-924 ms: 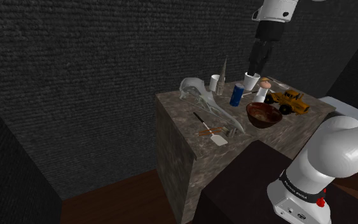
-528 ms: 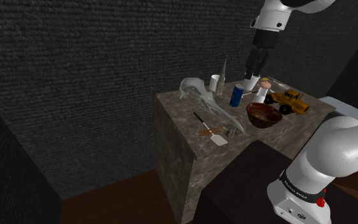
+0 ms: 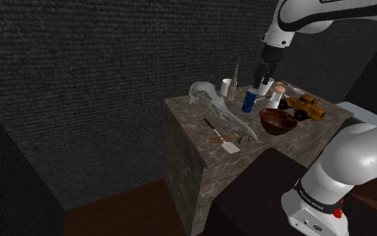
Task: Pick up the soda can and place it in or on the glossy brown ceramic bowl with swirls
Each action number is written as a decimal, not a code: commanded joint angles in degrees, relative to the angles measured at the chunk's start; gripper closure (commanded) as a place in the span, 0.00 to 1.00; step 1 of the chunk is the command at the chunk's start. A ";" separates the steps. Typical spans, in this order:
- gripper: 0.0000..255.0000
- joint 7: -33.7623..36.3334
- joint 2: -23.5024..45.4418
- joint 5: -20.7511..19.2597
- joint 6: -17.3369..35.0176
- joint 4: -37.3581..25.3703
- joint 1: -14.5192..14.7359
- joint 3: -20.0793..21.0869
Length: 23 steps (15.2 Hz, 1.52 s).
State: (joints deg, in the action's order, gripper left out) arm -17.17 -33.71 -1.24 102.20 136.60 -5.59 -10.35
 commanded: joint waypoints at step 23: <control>0.00 -19.85 38.30 6.32 31.11 -14.13 -6.12 -14.91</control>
State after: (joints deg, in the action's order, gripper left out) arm -36.29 3.24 4.27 132.41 122.98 -11.48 -25.16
